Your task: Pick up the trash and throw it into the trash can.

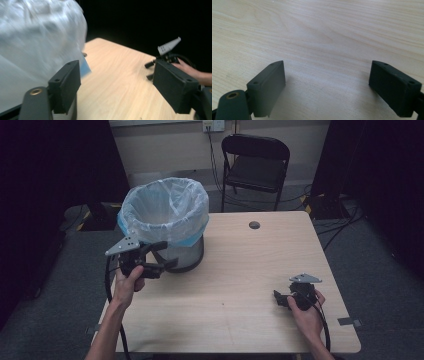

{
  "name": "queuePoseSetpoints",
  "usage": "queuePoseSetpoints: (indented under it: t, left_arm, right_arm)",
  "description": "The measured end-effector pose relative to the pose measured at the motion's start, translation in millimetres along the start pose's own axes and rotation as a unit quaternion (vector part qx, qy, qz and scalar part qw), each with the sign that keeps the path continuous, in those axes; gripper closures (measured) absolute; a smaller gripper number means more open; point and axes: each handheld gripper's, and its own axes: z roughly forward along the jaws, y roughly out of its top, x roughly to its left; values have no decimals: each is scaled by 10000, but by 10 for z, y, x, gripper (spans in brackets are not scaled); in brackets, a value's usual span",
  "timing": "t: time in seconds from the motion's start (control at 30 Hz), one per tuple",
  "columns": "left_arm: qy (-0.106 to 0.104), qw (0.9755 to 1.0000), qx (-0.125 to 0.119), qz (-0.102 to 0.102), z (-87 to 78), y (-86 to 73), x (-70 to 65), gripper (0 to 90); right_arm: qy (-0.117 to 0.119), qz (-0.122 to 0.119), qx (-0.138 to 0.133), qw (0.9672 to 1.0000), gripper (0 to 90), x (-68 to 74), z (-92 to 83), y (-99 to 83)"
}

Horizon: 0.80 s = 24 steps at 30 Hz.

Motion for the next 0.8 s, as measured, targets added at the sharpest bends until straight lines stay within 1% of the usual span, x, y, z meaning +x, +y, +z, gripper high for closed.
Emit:
queuePoseSetpoints:
  t: [0.03, 0.1, 0.13, 0.17, 0.2, 0.23, 0.27, 0.3, 0.33, 0.37, 0.4, 0.43, 0.47, 0.53, 0.6, 0.63, 0.67, 0.7, 0.73, 0.77, 0.8]
  left_arm:
    - [0, 10000, 0, 0, 0, 0, 0, 213]
    - [58, 9998, 173, 39, 27, -95, -25, 213]
    - [154, 9994, 302, 26, 38, -195, -36, 212]
    - [154, 9994, 302, 26, 38, -195, -36, 212]
    - [319, 9986, 413, -9, 43, -299, -38, 211]
    - [319, 9986, 413, -9, 43, -299, -38, 211]
    - [398, 9981, 463, -81, 37, -398, -35, 211]
    - [398, 9981, 463, -81, 37, -398, -35, 212]
    - [452, 9977, 492, -125, 23, -481, -32, 211]
    - [452, 9977, 492, -125, 23, -481, -32, 212]
    - [538, 9968, 572, -136, 17, -551, -37, 212]
    - [591, 9962, 625, -106, 19, -589, -43, 211]
    - [650, 9951, 741, -49, 23, -626, -46, 211]
    - [725, 9933, 900, -19, 39, -705, -51, 211]
    - [718, 9931, 926, -95, 54, -786, -45, 211]
    - [718, 9931, 926, -95, 54, -786, -45, 214]
    - [731, 9927, 956, -125, 62, -824, -45, 214]
    - [768, 9912, 1069, -160, 93, -908, -51, 249]
    - [795, 9902, 1140, -164, 110, -956, -55, 248]
    - [795, 9902, 1140, -164, 110, -956, -55, 248]
    - [773, 9890, 1249, -157, 122, -1014, -51, 248]
  right_arm:
    - [0, 0, 0, 10000, 129, 0, 0, 0]
    - [0, -1, -1, 10000, 129, 0, 0, 0]
    - [1, -2, 0, 10000, 129, 0, 0, 0]
    - [1, -2, 0, 10000, 129, 0, 0, 0]
    - [0, -1, -1, 10000, 129, 0, 0, 0]
    - [0, 0, -1, 10000, 129, 0, 0, 0]
    - [0, -6, -2, 10000, 129, -1, 0, 0]
    - [0, -1, -1, 10000, 129, 0, 0, 0]
    - [0, 2, 0, 10000, 129, 0, 0, 0]
    - [0, 2, 0, 10000, 129, 0, 0, 0]
    - [0, 0, 0, 10000, 129, 0, 0, 0]
    - [1, 1, 0, 10000, 129, 0, 0, 0]
    - [0, -6, -1, 10000, 129, -1, 0, 0]
    - [0, -1, 0, 10000, 129, 0, 0, 0]
    - [0, -1, -1, 10000, 129, 0, 0, 0]
    - [1, -1, 0, 10000, 129, 0, 0, 0]
    - [1, -1, 0, 10000, 129, 0, 0, 0]
    - [0, -1, 0, 10000, 129, 0, 0, 0]
    - [1, 2, 1, 10000, 129, 0, 0, 0]
    - [1, 2, 1, 10000, 129, 0, 0, 0]
    - [1, -1, 0, 10000, 129, 0, 0, 0]
